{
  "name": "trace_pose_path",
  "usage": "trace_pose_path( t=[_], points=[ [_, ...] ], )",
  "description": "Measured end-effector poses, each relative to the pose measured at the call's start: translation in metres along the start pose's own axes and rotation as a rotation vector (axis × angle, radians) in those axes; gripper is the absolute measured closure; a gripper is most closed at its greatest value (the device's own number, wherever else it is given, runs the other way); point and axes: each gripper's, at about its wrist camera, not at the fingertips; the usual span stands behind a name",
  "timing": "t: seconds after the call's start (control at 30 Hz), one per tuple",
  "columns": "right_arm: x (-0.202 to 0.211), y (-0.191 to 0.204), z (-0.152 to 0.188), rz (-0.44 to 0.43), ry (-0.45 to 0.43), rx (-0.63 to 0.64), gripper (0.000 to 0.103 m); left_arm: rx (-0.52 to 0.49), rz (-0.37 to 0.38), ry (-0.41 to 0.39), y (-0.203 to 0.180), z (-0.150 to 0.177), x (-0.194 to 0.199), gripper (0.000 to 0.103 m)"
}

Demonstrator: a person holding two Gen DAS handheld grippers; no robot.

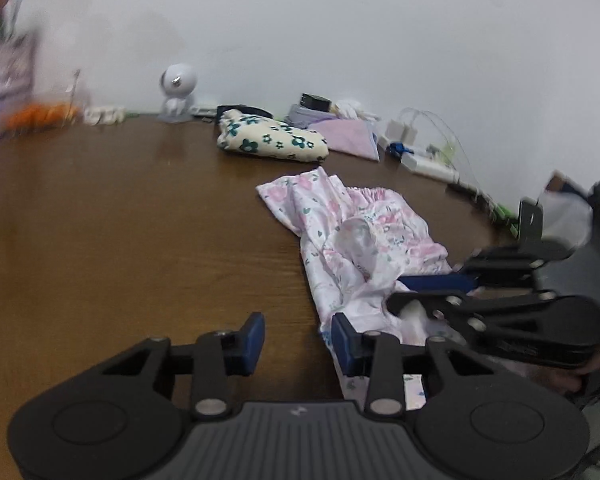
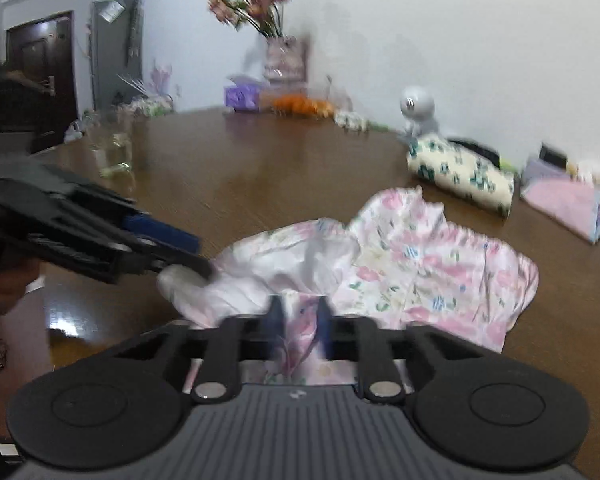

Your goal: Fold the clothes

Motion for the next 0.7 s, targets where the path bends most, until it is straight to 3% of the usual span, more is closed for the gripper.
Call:
trace_pose_path(
  t=[0.1,0.27,0.3,0.33,0.4,0.47,0.57,0.6,0.63,0.7],
  points=[
    [0.008,-0.019,-0.001,0.019,-0.017,-0.141,0.094,0.022,0.07,-0.004,0.004,0.002,0.004,0.055],
    [0.026,-0.042,0.004,0.033,-0.058,-0.281,0.094,-0.092,0.177,-0.002,-0.016,-0.005,-0.01,0.056],
    [0.026,-0.044,0.006,0.022,-0.057,-0.289,0.094,-0.102,0.192,0.01,-0.02,-0.009,-0.018,0.062],
    [0.024,-0.046,0.008,0.014,-0.054,-0.302,0.094,-0.09,0.208,0.017,-0.023,-0.014,-0.027,0.077],
    [0.02,-0.049,0.011,-0.002,-0.047,-0.33,0.094,-0.027,0.249,0.013,-0.023,-0.024,-0.042,0.094],
    [0.024,-0.055,0.012,-0.032,-0.076,-0.389,0.092,0.076,0.264,0.014,-0.018,-0.038,-0.059,0.094],
    [0.042,-0.06,0.012,-0.068,-0.166,-0.43,0.072,0.186,0.244,0.011,-0.012,-0.053,-0.083,0.094],
    [0.051,-0.059,0.012,-0.081,-0.205,-0.406,0.053,0.214,0.244,0.019,-0.011,-0.056,-0.091,0.094],
    [0.056,-0.05,0.012,-0.08,-0.215,-0.342,0.044,0.242,0.251,0.025,-0.009,-0.058,-0.098,0.094],
    [0.057,-0.03,0.011,-0.069,-0.206,-0.203,0.04,0.303,0.293,0.037,-0.003,-0.061,-0.108,0.094]
  ],
)
Point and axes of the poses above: each gripper's, at about its wrist camera, not at the fingertips, and x roughly against the way its jaws point, y to its left, z to its underside, and after that the axes turned 9 degrees about -x, right-handed
